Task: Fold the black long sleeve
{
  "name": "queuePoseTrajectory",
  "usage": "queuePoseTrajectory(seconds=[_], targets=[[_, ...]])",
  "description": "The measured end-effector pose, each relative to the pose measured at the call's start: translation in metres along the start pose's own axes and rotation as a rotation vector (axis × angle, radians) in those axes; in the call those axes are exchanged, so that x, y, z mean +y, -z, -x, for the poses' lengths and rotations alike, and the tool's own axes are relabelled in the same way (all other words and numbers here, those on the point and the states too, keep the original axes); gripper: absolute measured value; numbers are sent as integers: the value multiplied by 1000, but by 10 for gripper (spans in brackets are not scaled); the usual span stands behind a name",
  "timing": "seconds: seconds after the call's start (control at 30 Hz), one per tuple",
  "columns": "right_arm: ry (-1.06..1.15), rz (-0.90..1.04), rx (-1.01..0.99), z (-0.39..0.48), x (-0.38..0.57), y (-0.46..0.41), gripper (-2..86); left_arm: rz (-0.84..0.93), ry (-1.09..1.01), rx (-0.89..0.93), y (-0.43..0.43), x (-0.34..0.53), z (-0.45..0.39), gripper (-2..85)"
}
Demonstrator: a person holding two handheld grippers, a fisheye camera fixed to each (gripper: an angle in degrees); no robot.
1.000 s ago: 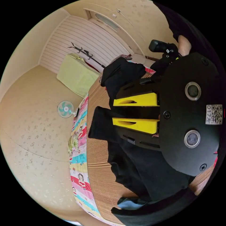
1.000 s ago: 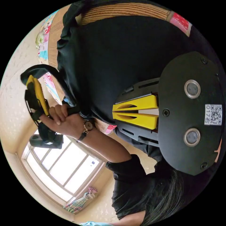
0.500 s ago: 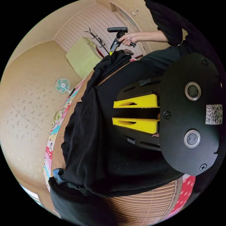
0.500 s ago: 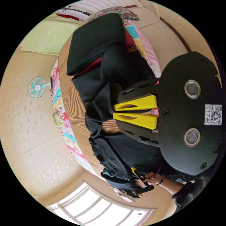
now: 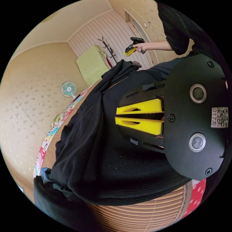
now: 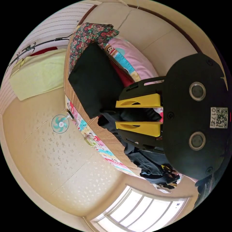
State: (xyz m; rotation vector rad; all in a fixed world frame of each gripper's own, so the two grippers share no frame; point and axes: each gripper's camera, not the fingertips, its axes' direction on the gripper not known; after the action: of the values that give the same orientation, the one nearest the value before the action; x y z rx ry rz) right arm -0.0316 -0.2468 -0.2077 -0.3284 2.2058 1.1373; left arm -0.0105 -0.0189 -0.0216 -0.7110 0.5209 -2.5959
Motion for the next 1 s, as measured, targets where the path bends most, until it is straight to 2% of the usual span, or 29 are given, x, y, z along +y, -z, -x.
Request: queuePoseTrajectory(seconds=[0.13, 0.27, 0.37, 0.47, 0.6, 0.7, 0.77, 0.8, 0.83, 0.9, 0.93, 1.0], targets=[[-48, 12, -271, 1, 16, -19, 108, -3, 4, 14, 9, 0, 11, 20], [-188, 208, -130, -2, -3, -68, 113, -11, 6, 32, 14, 1, 19, 16], [-265, 161, -185, -5, -20, -86, 84, -21, 2, 42, 17, 2, 25, 12], [-294, 72, -139, 34, -38, -85, 39, -25, 6, 63, 17, 3, 32, 8], [160, -28, -297, 237, -8, -94, 29, -31, 14, 86, 13, 3, 38, 0], [446, 117, -508, 380, 75, -152, 34, -31, 14, 86, 8, 3, 38, -2], [582, 359, -619, 444, 151, -216, 39, -30, 17, 89, 4, 3, 38, -1], [704, 597, -594, 475, 209, -264, 46, -29, 20, 89, 1, 2, 37, 1], [768, 774, -490, 483, 258, -304, 59, -28, 21, 88, -2, 2, 36, 4], [688, 872, -456, 459, 296, -328, 82, -24, 25, 79, -7, 1, 31, 15], [621, 867, -543, 436, 301, -323, 88, -15, 25, 76, -9, 1, 26, 29], [567, 800, -579, 401, 295, -303, 91, 33, 1, 56, -11, 2, 13, 41]])
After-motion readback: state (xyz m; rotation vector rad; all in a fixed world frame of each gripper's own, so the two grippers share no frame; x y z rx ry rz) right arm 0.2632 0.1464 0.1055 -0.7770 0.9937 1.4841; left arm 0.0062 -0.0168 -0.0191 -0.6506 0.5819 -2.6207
